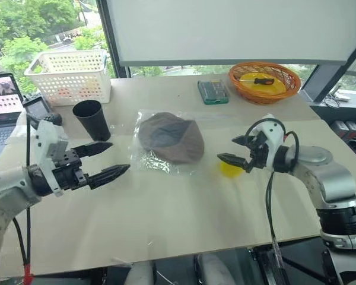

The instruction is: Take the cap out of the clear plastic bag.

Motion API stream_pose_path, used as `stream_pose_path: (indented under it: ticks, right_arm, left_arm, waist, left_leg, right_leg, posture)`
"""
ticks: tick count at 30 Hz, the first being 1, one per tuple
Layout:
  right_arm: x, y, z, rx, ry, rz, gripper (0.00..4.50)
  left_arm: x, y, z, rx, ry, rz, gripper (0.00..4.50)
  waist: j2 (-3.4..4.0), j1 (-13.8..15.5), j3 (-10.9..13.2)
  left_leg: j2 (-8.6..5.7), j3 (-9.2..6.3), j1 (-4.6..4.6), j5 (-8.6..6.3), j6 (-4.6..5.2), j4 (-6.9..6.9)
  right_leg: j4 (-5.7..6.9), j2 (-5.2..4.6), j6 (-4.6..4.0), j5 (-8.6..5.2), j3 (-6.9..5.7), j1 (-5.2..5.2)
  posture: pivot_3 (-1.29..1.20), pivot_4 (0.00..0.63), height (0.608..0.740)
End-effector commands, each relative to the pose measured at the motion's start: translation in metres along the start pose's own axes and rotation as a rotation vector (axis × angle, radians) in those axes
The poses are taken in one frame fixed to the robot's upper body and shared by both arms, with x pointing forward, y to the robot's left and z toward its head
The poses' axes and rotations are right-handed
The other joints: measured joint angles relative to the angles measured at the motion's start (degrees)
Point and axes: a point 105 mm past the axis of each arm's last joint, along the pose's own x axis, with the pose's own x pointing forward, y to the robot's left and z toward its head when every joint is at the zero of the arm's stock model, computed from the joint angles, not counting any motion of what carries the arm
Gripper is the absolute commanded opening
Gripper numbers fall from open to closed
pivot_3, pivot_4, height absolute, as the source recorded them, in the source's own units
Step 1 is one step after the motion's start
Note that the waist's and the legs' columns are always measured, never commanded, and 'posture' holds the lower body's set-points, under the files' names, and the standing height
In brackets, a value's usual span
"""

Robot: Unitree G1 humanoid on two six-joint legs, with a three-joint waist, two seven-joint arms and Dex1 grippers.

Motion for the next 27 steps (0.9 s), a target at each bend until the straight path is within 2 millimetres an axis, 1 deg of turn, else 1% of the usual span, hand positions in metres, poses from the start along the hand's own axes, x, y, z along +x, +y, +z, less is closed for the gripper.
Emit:
stream_pose_path:
  ticks: [1, 5, 7, 10, 12, 17, 19, 22, 27]
  right_arm:
    - [-0.01, -0.007, -0.005, 0.006, 0.013, -0.058, 4.5]
    - [-0.016, -0.011, -0.02, 0.044, 0.063, -0.124, 4.5]
    - [-0.016, -0.013, -0.029, 0.068, 0.096, -0.171, 4.5]
    - [-0.012, -0.011, -0.042, 0.094, 0.151, -0.213, 4.5]
    - [-0.009, -0.014, -0.05, 0.145, 0.17, -0.257, 4.5]
    - [-0.001, -0.012, -0.059, 0.203, 0.193, -0.266, 4.5]
    - [0.003, -0.01, -0.059, 0.213, 0.198, -0.26, 4.5]
    - [0.007, -0.013, -0.055, 0.221, 0.175, -0.276, 4.5]
    - [0.017, -0.026, -0.039, 0.201, 0.074, -0.351, 4.5]
  left_arm:
    - [0.008, -0.009, 0.001, 0.028, 0.013, -0.071, 4.48]
    - [0.016, -0.011, -0.004, 0.048, 0.04, -0.104, 4.48]
    - [0.019, -0.01, -0.006, 0.061, 0.051, -0.111, 4.48]
    - [0.022, -0.007, -0.007, 0.069, 0.052, -0.114, 4.48]
    - [0.025, -0.008, -0.005, 0.066, 0.037, -0.129, 4.48]
    - [0.028, -0.009, -0.006, 0.07, 0.043, -0.138, 4.48]
    - [0.028, -0.009, -0.007, 0.071, 0.045, -0.138, 4.48]
    - [0.029, -0.009, -0.007, 0.068, 0.042, -0.133, 4.48]
    - [0.03, -0.008, -0.007, 0.057, 0.032, -0.12, 4.48]
  waist:
    - [0.0, 0.1, 0.0]
    - [0.0, 0.2, 0.0]
    - [0.0, 0.1, 0.0]
    - [0.0, 0.1, 0.0]
    - [0.0, 0.0, 0.0]
    - [0.01, 0.1, 0.0]
    - [0.01, 0.1, 0.0]
    - [0.01, 0.1, 0.0]
    - [0.01, 0.0, 0.0]
  left_leg:
    - [-0.01, 0.0, -0.04, 0.0, 0.0, -0.01]
    - [-0.03, 0.01, -0.02, 0.0, 0.0, 0.01]
    - [-0.02, 0.02, -0.01, 0.0, 0.0, 0.01]
    - [-0.02, 0.02, -0.02, 0.0, 0.0, 0.0]
    - [-0.01, 0.02, -0.03, 0.0, 0.0, 0.0]
    - [-0.02, 0.02, -0.05, 0.0, 0.0, 0.01]
    - [-0.02, 0.02, -0.04, 0.0, 0.0, 0.01]
    - [-0.01, 0.02, -0.05, 0.0, 0.0, 0.0]
    - [0.0, 0.02, -0.03, 0.0, 0.0, 0.0]
  right_leg:
    - [0.01, -0.01, 0.0, 0.0, 0.0, -0.04]
    - [0.0, -0.02, 0.0, 0.0, 0.0, 0.0]
    - [0.0, -0.02, 0.01, -0.01, 0.0, 0.01]
    - [0.0, 0.0, 0.01, -0.01, 0.01, -0.01]
    - [-0.01, 0.0, 0.01, -0.01, 0.01, -0.02]
    - [-0.02, -0.01, 0.02, -0.02, 0.02, -0.02]
    - [-0.02, -0.01, 0.02, -0.02, 0.02, -0.02]
    - [-0.02, -0.01, 0.02, -0.02, 0.01, -0.02]
    - [-0.02, 0.01, 0.02, -0.02, 0.01, -0.02]
  posture:
    - [0.0, 0.15, 0.736]
    - [0.0, 0.15, 0.736]
    - [0.0, 0.15, 0.736]
    - [0.0, 0.15, 0.736]
    - [0.0, 0.15, 0.736]
    - [0.0, 0.15, 0.736]
    - [0.0, 0.15, 0.736]
    - [0.0, 0.15, 0.736]
    - [0.0, 0.15, 0.736]
